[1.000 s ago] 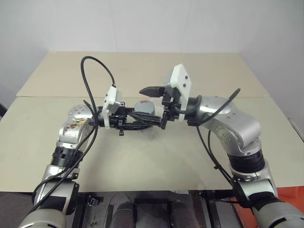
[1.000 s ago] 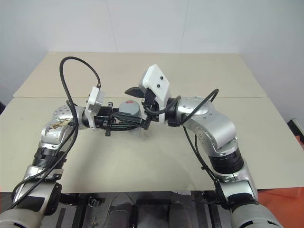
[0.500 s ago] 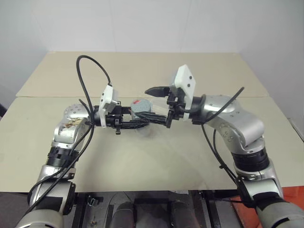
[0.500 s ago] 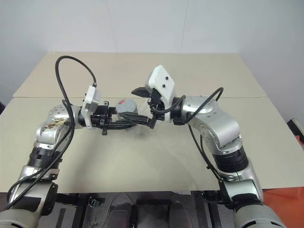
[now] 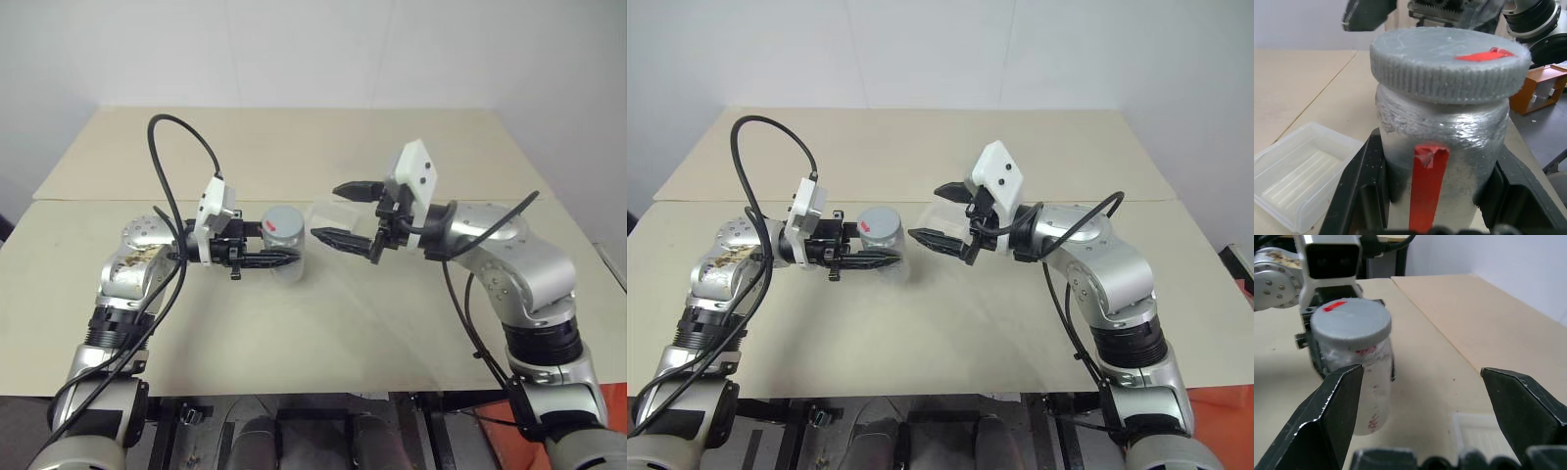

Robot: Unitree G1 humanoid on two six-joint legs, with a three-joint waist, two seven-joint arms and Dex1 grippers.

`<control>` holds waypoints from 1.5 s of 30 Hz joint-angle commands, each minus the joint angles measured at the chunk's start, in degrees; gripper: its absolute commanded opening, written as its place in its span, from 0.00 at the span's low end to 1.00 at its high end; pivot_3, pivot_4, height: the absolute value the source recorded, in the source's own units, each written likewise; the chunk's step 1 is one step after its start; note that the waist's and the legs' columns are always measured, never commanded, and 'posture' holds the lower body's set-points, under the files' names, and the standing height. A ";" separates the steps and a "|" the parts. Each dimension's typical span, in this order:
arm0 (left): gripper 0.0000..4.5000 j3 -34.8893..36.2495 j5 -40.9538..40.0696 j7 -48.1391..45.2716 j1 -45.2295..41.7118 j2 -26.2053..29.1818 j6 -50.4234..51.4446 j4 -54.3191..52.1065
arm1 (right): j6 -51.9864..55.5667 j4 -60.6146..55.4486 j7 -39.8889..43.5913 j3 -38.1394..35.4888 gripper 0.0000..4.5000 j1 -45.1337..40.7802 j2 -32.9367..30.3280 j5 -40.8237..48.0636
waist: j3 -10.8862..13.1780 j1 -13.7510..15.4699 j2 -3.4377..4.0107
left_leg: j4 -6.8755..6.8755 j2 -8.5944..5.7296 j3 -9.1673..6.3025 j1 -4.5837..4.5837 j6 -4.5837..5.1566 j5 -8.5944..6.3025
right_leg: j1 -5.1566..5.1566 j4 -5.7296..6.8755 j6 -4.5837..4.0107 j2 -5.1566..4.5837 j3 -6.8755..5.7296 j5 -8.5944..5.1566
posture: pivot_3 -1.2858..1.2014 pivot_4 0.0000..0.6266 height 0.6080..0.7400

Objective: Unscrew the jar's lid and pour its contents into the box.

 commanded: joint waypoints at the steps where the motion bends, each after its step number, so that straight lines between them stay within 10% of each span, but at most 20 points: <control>1: 0.43 0.64 -0.58 -0.12 -1.31 -0.12 -0.76 -0.91 | -0.65 -3.65 1.50 -2.50 0.99 -0.34 -0.31 3.07 | 0.00 -0.03 0.00 | 0.00 0.00 0.00 0.00 0.00 0.00 | 0.00 0.00 0.00 0.00 0.00 0.00 | 0.52 0.24 1.00; 29: 0.43 -0.33 0.30 0.75 -0.96 -1.87 -2.11 -0.96 | 11.37 -2.91 -5.43 4.99 0.99 -9.75 4.81 3.40 | 0.00 -0.03 0.00 | 0.01 0.00 -0.01 0.00 0.00 0.00 | -0.01 0.06 0.00 0.00 -0.01 0.00 | 0.52 0.24 1.00; 36: 0.43 -0.34 0.32 0.69 -0.87 -1.63 -2.13 -1.13 | 11.15 -2.29 -4.81 5.32 0.61 -9.70 4.57 3.23 | 0.00 -0.04 0.00 | 0.01 0.00 -0.01 0.00 0.00 0.00 | -0.01 0.05 0.00 0.00 -0.01 0.00 | 0.52 0.24 1.00; 45: 0.43 -0.30 0.55 0.50 -0.68 -1.24 -2.23 -1.15 | 11.15 -1.36 -5.07 3.77 0.61 -10.36 4.99 3.68 | 0.00 -0.04 0.00 | 0.01 0.00 -0.01 0.00 0.00 0.00 | -0.01 0.05 0.00 0.00 -0.01 0.00 | 0.52 0.24 1.00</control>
